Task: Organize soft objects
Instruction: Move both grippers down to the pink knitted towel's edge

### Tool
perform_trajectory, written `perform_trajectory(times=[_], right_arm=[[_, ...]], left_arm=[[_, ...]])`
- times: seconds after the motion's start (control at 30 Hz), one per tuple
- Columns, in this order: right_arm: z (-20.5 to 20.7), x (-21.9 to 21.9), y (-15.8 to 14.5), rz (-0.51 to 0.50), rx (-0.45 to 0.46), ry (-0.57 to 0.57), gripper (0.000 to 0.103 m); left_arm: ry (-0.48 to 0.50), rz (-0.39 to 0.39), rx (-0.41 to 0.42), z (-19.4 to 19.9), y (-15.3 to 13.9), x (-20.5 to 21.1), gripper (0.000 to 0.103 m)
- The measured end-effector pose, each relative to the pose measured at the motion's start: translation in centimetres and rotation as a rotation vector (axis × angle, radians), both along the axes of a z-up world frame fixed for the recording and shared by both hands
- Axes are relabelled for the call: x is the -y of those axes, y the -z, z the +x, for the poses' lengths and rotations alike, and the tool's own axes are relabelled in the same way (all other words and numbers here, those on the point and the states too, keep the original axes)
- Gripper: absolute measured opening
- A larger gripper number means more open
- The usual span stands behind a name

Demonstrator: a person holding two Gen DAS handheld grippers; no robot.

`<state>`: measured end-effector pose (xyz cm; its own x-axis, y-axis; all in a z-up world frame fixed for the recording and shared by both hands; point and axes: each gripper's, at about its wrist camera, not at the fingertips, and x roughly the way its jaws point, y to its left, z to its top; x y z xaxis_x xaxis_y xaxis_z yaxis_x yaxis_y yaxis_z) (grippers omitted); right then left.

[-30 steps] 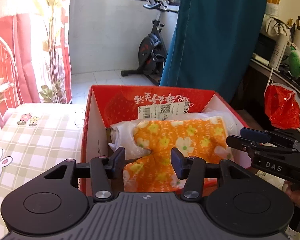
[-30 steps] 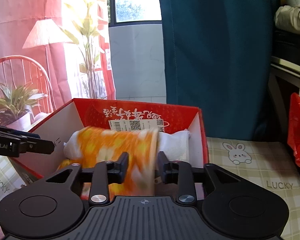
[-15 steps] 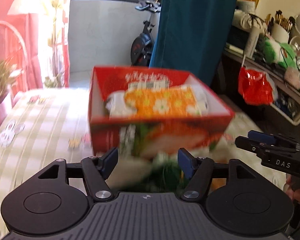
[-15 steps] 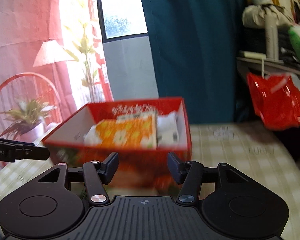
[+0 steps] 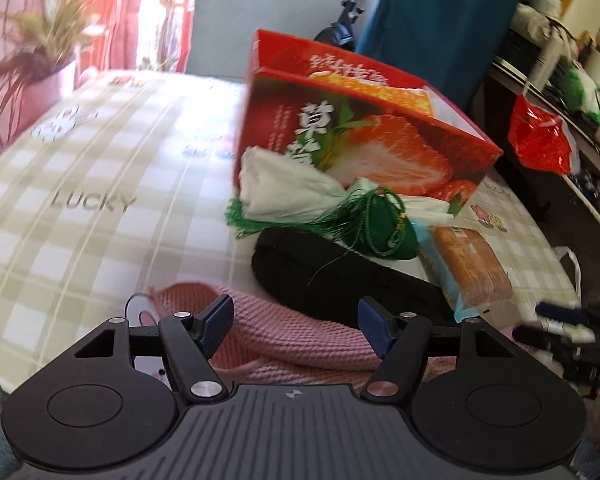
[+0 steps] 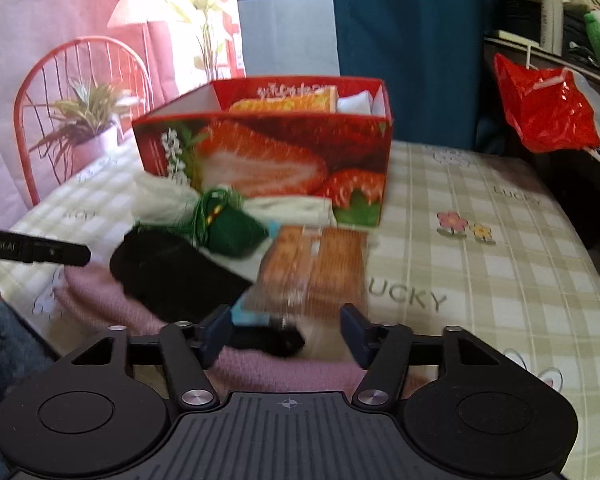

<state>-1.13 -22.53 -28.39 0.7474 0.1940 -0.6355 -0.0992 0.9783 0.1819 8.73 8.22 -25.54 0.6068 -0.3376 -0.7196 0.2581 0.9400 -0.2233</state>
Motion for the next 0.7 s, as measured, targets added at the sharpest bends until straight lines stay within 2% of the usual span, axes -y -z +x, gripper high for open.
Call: perform_trajectory(times=[0.1, 0.33, 0.6, 0.7], right_arm=[[0.0, -0.1, 1.4, 0.005, -0.069, -0.012, 0.063], [1.3, -0.9, 4.1, 0.001, -0.178, -0.048, 0.052], [1.5, -1.5, 4.2, -0.039, -0.166, -0.056, 0.052], [1.5, -1.5, 4.1, -0.035, -0.161, -0.060, 0.046]], left_arm=[[-0.009, -0.006, -0.036, 0.4, 0.9, -0.3, 0.071], [0.010, -0.039, -0.119, 1.0, 3.2, -0.3, 0.068], [0.052, 0.020, -0.126, 0.5, 3.5, 0.9, 0.065], [0.074, 0.063, -0.117, 0.3, 3.6, 1.7, 0.067]])
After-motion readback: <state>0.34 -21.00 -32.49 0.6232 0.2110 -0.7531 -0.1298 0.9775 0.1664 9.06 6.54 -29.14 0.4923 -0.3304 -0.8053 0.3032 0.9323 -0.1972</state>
